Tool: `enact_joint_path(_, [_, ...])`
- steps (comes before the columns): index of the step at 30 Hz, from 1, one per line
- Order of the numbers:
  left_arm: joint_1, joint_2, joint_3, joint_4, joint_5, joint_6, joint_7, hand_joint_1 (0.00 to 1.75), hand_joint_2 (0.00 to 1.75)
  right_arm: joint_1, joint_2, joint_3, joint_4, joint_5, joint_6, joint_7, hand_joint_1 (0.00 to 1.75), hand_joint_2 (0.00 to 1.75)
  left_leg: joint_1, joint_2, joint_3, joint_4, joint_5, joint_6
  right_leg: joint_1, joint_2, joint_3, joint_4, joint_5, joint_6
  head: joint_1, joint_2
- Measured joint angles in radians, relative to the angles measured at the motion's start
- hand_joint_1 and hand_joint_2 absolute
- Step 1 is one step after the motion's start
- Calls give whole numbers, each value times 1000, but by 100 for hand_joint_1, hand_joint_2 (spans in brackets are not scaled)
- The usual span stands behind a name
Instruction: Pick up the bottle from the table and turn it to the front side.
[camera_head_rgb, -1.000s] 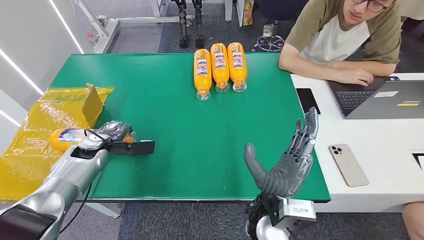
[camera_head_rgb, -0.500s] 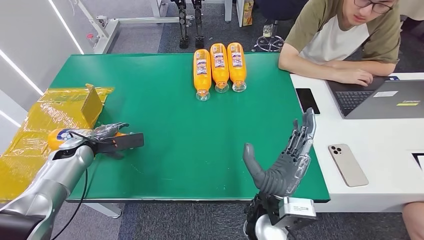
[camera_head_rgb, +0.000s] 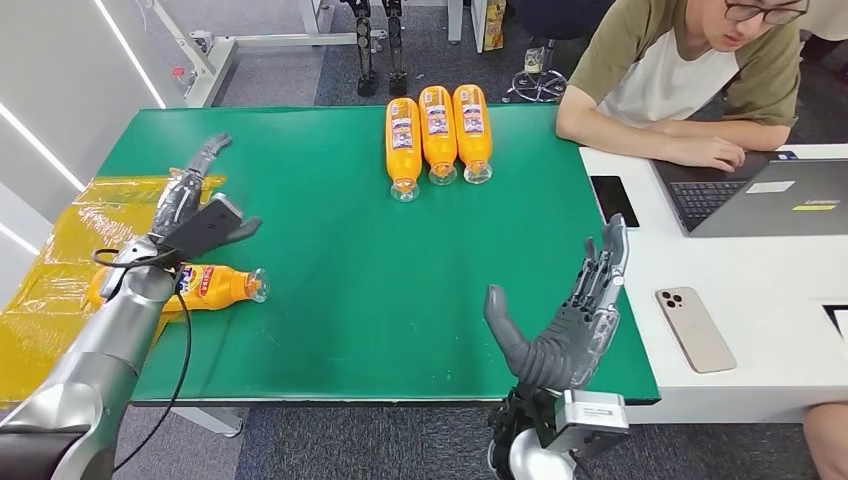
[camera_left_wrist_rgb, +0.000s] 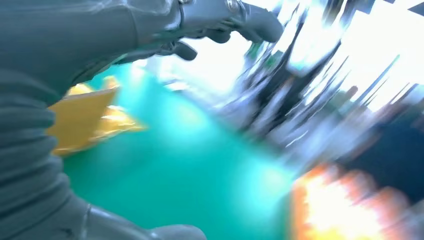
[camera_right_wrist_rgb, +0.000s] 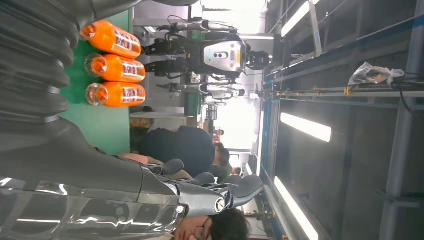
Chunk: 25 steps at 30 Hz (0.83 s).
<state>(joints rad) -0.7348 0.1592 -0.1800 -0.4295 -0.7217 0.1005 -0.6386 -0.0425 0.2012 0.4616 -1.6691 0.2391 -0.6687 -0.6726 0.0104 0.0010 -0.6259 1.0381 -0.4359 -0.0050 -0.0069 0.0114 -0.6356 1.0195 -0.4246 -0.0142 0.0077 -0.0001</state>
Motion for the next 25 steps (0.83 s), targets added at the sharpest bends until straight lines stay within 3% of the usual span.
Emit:
enact_joint_path(4, [189, -106, 104, -291, 441, 132, -17, 0, 175, 2, -1, 0, -1, -2, 0, -17, 0, 175, -1, 2, 1, 0, -3, 1, -1, 2, 0, -1, -2, 2, 0, 0])
enact_joint_path(6, [276, -151, 125, -421, 569, 156, 0, 0, 175, 3, -1, 0, -1, -2, 0, -21, 0, 175, 0, 1, 0, 0, -3, 1, -1, 2, 0, -1, -3, 3, 0, 0])
enact_joint_path(11, [360, -182, 136, -579, 593, 172, 10, 0, 175, 3, -1, 0, -2, -2, 0, -21, 0, 175, 0, 0, 0, 0, -3, 1, 0, 0, 0, -1, -3, 3, 0, 0])
enact_joint_path(15, [411, -210, 141, -670, 662, 158, -30, 0, 175, 2, -1, 0, -2, -4, 0, -2, 0, 175, 0, 1, 0, 0, -4, 1, 0, 1, 0, -1, -3, 3, 0, 0])
enact_joint_path(20, [545, -338, 92, -873, 758, 167, -47, 0, 175, 1, -3, 2, -2, -13, 2, 55, 0, 175, 0, -3, -1, 0, -5, 1, 0, -2, 1, -2, -4, 4, 0, 0])
enact_joint_path(25, [562, -413, -46, -921, 694, 252, -25, 0, 175, -2, -3, 8, 3, 9, 4, 95, 0, 175, 0, -7, -2, 0, -6, 3, 0, -5, 3, -2, -5, 6, 0, 0])
